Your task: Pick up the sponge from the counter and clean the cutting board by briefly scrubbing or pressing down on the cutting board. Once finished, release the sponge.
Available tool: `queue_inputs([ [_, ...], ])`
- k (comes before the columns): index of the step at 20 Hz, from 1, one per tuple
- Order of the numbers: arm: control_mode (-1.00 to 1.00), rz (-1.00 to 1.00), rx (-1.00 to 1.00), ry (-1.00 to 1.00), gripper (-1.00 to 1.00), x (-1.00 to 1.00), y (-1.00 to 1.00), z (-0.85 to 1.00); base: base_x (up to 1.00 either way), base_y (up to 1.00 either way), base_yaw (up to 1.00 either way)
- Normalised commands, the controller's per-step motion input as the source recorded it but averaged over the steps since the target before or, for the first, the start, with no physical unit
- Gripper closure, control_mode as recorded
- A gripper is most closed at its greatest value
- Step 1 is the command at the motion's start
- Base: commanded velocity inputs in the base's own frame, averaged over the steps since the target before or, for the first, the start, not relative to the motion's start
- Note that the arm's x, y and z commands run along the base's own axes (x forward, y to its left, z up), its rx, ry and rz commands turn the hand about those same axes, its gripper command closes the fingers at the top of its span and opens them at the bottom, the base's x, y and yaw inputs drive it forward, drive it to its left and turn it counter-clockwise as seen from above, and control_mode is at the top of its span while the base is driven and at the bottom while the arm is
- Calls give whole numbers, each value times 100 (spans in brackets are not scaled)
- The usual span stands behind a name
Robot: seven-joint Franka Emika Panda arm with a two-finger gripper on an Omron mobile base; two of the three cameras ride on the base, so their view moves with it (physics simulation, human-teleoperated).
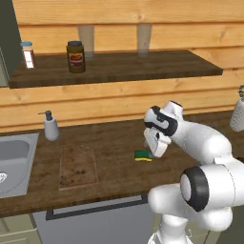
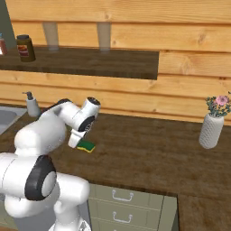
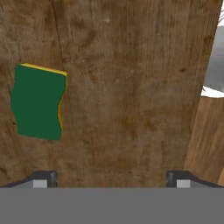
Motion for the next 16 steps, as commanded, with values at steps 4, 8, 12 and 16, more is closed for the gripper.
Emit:
queue_inputs([
  [4,-100,1,63,0,-100,-100,-9,100,0,0,0],
  [8,-100,8,48,-4,-100,-95,-4,100,0,0,0],
  [12,-100,10,36,-12,-100,-81,-1,94,0,0,0],
  [16,-100,5,22,-28,-100,-74,0,73,0,0,0],
])
